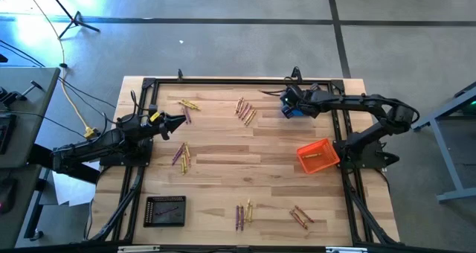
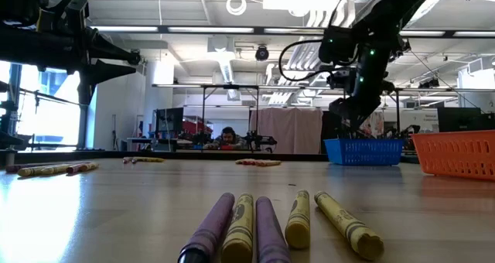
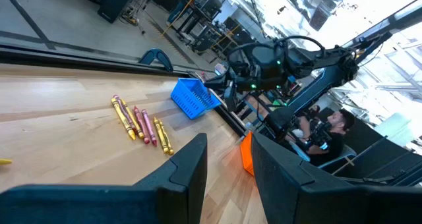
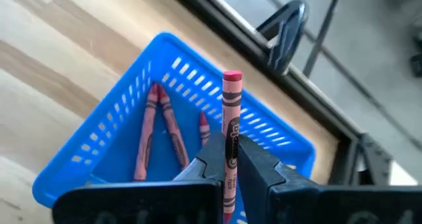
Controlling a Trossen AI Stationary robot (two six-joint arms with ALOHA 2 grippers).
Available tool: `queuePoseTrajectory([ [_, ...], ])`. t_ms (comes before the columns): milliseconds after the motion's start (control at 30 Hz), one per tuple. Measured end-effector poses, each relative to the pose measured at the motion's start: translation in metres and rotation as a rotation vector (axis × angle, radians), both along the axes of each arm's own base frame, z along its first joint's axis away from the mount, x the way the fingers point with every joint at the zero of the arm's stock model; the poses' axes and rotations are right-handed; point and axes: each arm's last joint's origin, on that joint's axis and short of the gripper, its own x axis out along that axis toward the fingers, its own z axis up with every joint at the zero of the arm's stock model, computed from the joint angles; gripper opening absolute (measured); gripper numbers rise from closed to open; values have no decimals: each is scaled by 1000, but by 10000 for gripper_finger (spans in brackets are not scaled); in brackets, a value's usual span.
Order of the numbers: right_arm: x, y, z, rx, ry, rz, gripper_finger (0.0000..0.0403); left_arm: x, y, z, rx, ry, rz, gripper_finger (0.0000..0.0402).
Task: Sort crayons
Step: Put the red crayon into the blue basket
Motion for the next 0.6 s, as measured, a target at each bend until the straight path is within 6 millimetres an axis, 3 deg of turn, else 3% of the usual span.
queuePoseTrajectory([
  [333, -2, 3, 2, 87, -47, 20, 85, 0, 0, 0, 0, 0, 0, 106],
  [467, 0, 18, 26, 154, -90, 10, 93, 0, 0, 0, 0, 0, 0, 106],
  [600, 6, 47, 60, 298, -231, 36, 94, 0, 0, 0, 0, 0, 0, 106],
])
